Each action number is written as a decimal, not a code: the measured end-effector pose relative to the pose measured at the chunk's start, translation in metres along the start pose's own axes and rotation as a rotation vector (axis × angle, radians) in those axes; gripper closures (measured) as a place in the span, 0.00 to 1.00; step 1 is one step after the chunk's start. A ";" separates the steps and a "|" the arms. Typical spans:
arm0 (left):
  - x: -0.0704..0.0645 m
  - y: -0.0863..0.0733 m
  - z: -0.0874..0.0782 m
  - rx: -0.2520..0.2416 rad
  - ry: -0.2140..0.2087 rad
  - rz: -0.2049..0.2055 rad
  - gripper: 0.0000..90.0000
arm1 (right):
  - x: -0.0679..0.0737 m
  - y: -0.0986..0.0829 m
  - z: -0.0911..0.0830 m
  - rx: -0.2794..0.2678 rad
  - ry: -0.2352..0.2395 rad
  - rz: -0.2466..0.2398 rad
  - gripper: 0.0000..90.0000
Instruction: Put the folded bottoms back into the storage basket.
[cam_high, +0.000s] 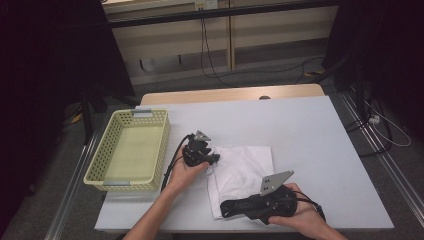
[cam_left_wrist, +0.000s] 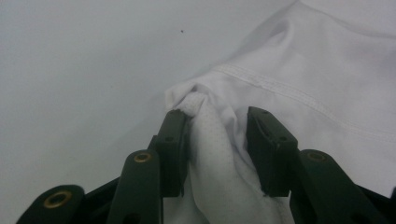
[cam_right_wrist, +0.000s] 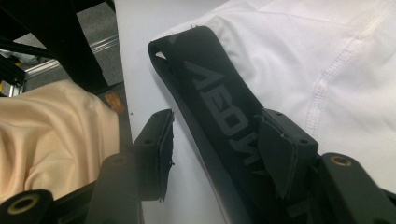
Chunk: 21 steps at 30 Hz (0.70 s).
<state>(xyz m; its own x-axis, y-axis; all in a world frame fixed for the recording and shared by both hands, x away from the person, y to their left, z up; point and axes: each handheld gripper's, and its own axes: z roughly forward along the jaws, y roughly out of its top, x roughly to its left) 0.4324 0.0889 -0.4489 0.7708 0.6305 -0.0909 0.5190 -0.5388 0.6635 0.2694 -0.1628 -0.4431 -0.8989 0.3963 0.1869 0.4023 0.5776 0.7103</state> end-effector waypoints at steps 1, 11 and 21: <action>0.000 0.000 0.000 0.000 0.000 0.000 0.66 | 0.000 0.000 0.000 0.000 0.000 0.000 0.51; -0.011 0.000 0.000 -0.010 0.018 0.043 0.86 | 0.000 0.001 0.000 0.003 -0.003 0.002 0.52; -0.008 0.007 -0.004 -0.045 0.003 0.036 0.92 | -0.002 0.004 -0.003 -0.002 -0.021 0.005 0.53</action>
<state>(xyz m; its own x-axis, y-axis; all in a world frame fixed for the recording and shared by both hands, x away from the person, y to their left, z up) 0.4285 0.0816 -0.4404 0.7878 0.6125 -0.0644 0.4737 -0.5358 0.6989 0.2719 -0.1636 -0.4382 -0.8928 0.4146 0.1761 0.4068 0.5741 0.7106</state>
